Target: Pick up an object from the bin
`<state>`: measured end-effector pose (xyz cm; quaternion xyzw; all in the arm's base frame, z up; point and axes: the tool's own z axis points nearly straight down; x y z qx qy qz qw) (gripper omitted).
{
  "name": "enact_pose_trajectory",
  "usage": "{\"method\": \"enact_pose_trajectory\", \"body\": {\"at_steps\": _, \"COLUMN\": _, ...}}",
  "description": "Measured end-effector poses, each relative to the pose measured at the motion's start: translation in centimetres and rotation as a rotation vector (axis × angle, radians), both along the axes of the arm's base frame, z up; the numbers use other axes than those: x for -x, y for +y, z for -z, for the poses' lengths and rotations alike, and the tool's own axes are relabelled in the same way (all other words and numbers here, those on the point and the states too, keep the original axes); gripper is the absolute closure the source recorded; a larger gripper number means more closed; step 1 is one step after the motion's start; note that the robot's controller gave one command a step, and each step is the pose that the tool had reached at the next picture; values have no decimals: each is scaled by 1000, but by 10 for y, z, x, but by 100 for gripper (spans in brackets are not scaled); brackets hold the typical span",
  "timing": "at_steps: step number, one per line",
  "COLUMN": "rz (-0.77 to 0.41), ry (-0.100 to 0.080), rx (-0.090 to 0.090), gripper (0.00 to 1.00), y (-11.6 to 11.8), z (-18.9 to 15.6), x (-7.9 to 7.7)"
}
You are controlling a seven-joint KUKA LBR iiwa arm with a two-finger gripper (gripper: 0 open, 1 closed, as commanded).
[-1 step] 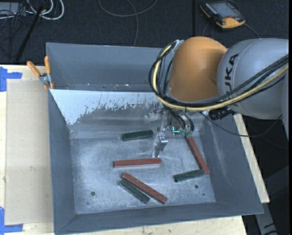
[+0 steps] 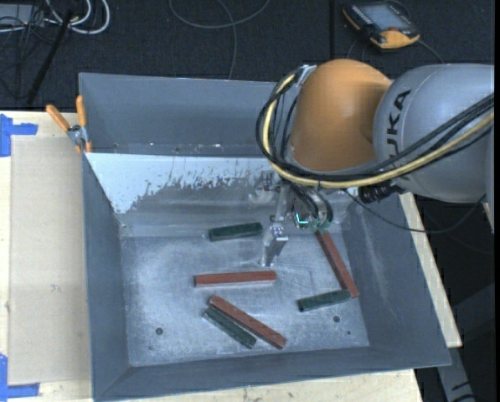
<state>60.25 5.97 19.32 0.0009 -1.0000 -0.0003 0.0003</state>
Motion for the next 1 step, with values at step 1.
{"method": "enact_pose_trajectory", "body": {"at_steps": 1, "rz": 14, "ry": -4, "rx": 0, "gripper": 0, "y": -11, "z": 53, "x": 27}}
